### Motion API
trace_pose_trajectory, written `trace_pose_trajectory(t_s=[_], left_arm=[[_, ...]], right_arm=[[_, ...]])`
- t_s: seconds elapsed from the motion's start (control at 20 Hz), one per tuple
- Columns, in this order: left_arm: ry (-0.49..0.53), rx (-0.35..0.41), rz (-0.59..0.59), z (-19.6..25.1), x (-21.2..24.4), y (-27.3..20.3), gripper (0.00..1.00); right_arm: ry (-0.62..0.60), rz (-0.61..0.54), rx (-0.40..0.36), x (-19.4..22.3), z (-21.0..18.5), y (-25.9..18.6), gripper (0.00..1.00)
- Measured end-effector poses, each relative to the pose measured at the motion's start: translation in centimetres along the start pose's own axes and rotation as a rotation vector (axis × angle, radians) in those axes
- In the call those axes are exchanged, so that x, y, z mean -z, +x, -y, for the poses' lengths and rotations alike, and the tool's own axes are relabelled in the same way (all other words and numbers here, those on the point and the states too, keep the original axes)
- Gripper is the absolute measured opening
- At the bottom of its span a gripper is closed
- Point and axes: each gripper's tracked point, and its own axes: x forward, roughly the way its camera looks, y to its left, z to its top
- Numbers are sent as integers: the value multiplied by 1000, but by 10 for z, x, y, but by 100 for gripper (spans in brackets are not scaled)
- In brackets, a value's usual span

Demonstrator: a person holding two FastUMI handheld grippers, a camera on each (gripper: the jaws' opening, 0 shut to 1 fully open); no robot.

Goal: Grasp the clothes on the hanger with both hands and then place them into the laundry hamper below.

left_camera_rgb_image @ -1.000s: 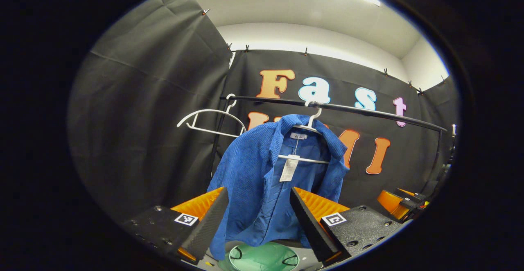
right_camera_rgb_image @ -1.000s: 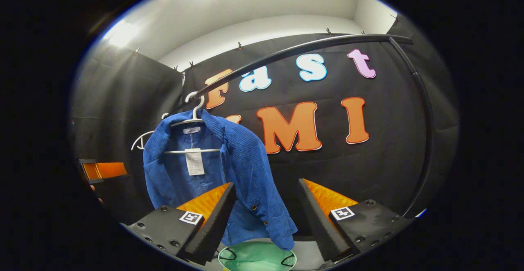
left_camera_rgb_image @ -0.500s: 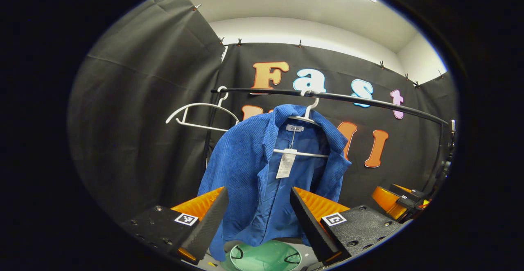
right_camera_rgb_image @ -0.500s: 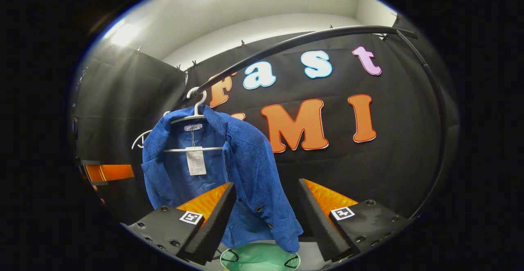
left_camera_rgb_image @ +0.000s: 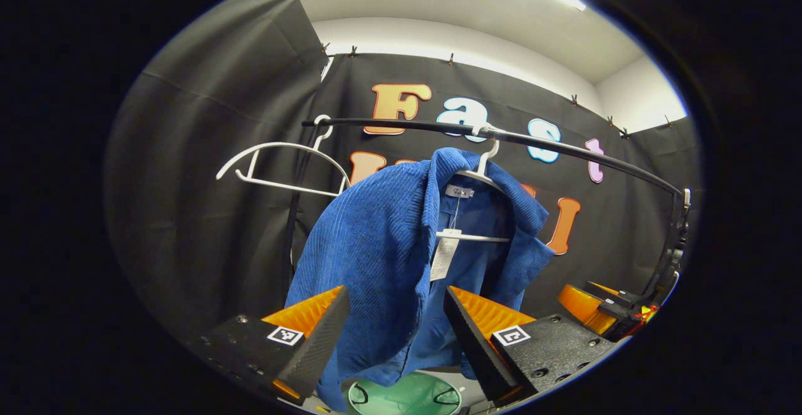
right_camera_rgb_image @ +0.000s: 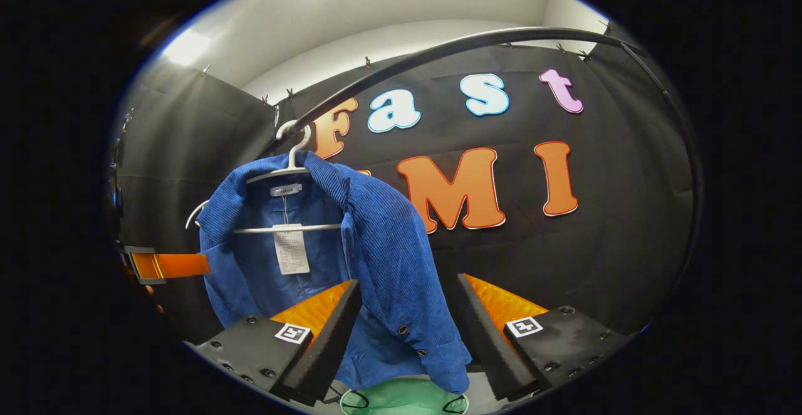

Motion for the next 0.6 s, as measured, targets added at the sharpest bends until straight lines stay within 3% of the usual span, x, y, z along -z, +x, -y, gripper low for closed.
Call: trace_pose_trajectory(t_s=[0.35,0.6], left_arm=[[23,66,-22,-11,4,34,95],[48,69,-15,-11,3,50,95]], right_arm=[[-3,-3,-47,11,-27,56,98],[2,-15,-77,15,-34,93,98]])
